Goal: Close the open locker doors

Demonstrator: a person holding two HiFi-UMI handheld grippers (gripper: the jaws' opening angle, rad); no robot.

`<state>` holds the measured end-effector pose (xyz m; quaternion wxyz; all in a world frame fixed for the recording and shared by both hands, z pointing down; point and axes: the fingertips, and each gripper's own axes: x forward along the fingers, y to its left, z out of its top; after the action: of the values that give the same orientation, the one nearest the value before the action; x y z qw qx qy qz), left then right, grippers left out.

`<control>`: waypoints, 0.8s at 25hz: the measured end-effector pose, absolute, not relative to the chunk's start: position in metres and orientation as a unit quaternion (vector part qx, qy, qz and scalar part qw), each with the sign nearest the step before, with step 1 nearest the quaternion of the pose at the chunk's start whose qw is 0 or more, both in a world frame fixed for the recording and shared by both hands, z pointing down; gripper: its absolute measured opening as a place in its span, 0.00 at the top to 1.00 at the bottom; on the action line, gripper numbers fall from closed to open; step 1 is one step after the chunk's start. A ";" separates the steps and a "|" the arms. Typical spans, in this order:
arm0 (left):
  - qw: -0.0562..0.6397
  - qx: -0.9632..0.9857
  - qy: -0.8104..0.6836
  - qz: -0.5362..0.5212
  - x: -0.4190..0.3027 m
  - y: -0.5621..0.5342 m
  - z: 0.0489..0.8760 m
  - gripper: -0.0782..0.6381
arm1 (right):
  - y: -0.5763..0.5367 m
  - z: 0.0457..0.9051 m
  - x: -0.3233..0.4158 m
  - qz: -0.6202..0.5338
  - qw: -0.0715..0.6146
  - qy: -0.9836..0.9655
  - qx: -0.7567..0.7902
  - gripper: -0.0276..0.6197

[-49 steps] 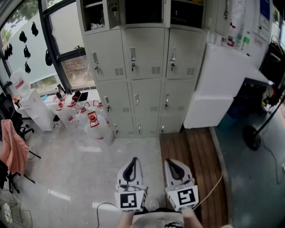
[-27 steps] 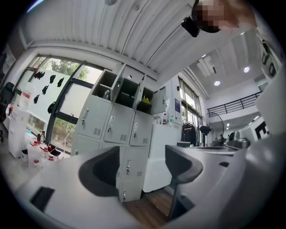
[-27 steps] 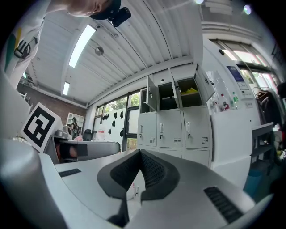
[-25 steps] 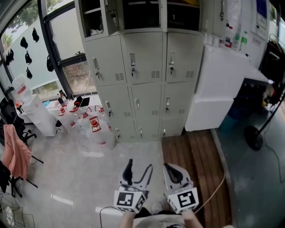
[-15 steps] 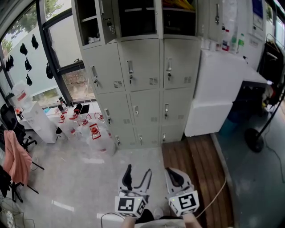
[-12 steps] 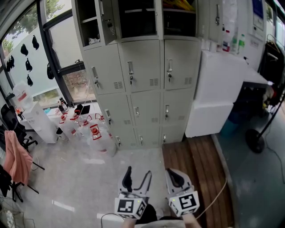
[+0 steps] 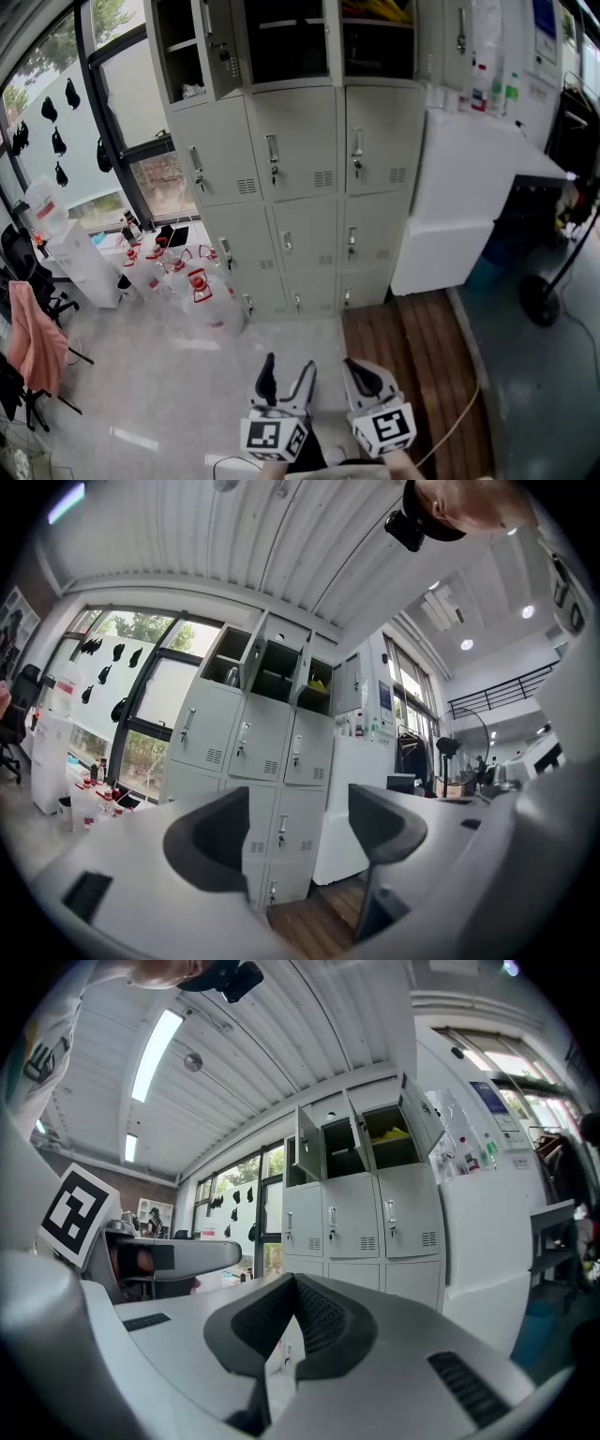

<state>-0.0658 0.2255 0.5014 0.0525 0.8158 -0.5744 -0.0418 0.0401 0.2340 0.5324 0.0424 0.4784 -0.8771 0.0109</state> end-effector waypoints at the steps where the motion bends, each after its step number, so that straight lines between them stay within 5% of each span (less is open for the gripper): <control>1: 0.053 0.817 -0.573 -0.044 -0.064 0.219 0.501 0.46 | 0.229 0.532 0.041 0.007 0.045 -0.877 0.478 0.95; 20: 0.052 0.832 -0.550 -0.049 -0.076 0.029 0.476 0.46 | 0.050 0.490 0.026 -0.020 0.022 -0.862 0.506 0.95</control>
<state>-0.0760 0.0286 0.4763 0.0520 0.8322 -0.5498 -0.0486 0.0263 0.0500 0.4900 0.0222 0.5056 -0.8623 -0.0203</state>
